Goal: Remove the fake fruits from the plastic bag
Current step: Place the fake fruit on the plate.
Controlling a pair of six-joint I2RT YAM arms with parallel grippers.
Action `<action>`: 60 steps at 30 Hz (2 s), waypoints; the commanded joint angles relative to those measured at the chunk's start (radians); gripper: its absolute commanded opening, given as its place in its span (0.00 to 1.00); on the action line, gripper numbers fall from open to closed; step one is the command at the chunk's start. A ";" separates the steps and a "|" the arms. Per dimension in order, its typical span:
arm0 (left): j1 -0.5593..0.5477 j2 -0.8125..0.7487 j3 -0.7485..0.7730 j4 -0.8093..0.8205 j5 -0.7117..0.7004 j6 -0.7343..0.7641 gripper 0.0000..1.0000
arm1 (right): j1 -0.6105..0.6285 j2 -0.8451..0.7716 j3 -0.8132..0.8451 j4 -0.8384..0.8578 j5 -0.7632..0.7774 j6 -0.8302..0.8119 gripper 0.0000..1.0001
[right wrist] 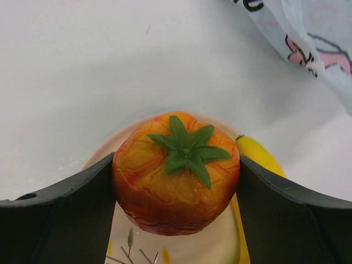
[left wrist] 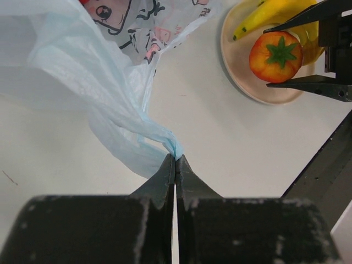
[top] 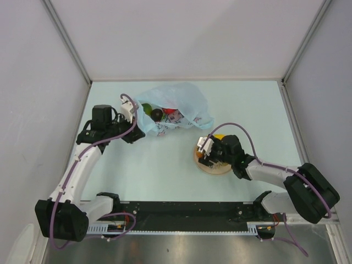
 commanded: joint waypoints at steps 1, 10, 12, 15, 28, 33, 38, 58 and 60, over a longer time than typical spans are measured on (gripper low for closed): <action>0.028 0.010 0.047 0.035 0.007 -0.004 0.00 | -0.003 0.033 0.078 0.008 -0.063 -0.059 0.66; 0.025 0.052 0.090 0.034 0.041 -0.004 0.00 | 0.033 0.067 0.095 -0.083 -0.069 -0.187 0.87; 0.017 0.060 0.105 0.034 0.044 0.002 0.00 | 0.034 0.071 0.095 -0.098 -0.066 -0.218 0.90; 0.012 0.052 0.102 0.048 0.049 0.001 0.00 | 0.034 0.078 0.097 -0.112 -0.054 -0.235 0.96; 0.012 -0.046 0.036 0.058 0.072 -0.004 0.00 | 0.073 -0.019 0.222 -0.370 -0.040 -0.106 1.00; 0.012 -0.057 0.032 0.062 0.078 -0.013 0.00 | 0.087 0.008 0.238 -0.347 -0.021 -0.075 1.00; 0.011 -0.065 0.027 0.062 0.080 -0.021 0.00 | 0.086 0.041 0.238 -0.321 0.011 -0.075 1.00; 0.012 -0.055 0.029 0.078 0.072 -0.027 0.00 | 0.041 0.053 0.296 -0.524 -0.032 -0.089 0.98; 0.014 -0.049 0.030 0.078 0.073 -0.027 0.00 | 0.034 0.058 0.305 -0.578 -0.046 -0.105 0.95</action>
